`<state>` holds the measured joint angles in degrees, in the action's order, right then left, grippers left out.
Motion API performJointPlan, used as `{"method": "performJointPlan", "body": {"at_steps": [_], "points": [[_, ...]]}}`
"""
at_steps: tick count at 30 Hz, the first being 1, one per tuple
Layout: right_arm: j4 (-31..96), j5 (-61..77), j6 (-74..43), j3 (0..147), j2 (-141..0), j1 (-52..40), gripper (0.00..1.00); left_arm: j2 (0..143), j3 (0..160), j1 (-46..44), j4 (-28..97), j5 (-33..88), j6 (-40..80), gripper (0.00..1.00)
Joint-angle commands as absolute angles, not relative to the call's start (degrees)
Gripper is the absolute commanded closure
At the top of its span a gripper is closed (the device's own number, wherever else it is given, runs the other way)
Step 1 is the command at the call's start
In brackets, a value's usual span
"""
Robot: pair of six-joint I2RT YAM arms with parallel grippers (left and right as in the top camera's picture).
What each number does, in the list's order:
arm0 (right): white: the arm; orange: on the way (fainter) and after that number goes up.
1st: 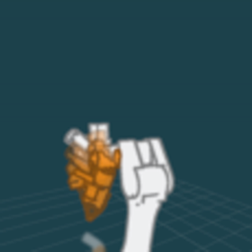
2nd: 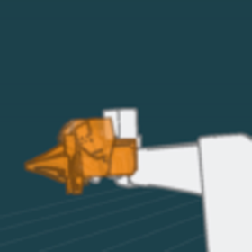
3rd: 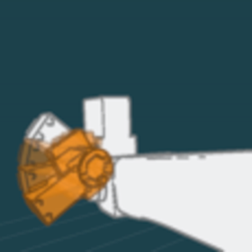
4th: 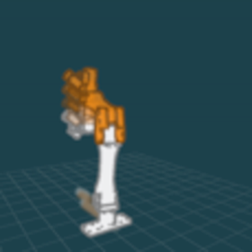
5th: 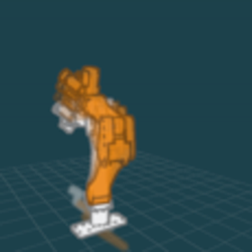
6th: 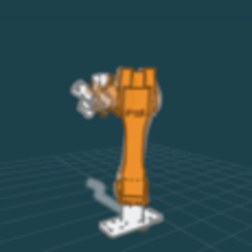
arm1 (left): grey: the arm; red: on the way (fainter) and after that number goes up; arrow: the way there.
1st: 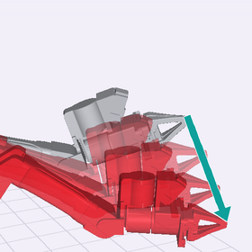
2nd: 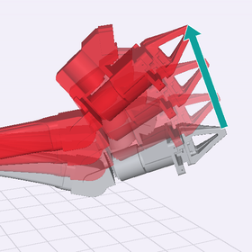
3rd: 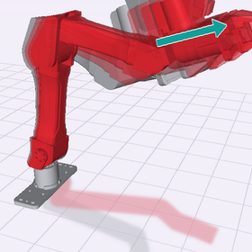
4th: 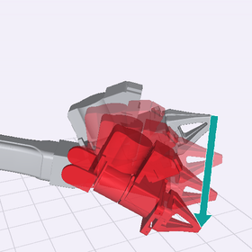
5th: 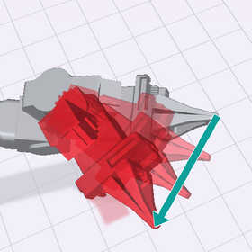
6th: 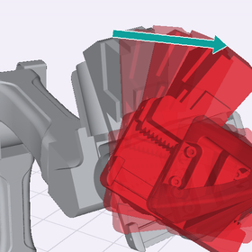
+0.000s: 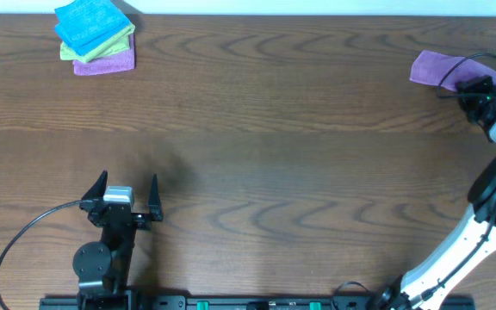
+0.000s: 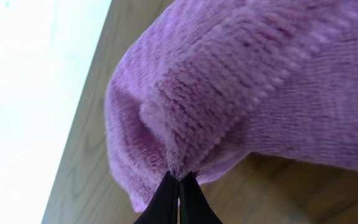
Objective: Fold the cloth
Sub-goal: 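Close the right gripper on the purple cloth's corner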
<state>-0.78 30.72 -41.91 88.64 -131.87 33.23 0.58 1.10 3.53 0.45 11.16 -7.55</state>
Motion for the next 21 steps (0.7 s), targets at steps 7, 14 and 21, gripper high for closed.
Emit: {"method": "performJointPlan", "body": {"at_steps": [7,14,21], "points": [[2.9,43.8,-39.0,93.3,-128.0,32.8,0.98,0.2,0.3,3.4,3.2,11.5,-7.9,0.05],[15.9,43.5,-30.6,93.3,-118.4,30.2,0.98,0.2,0.3,3.3,3.2,11.5,-7.9,0.05],[28.9,43.5,-24.4,93.3,-112.0,24.6,0.98,0.2,0.3,3.3,3.2,11.5,-7.9,0.05]]}}
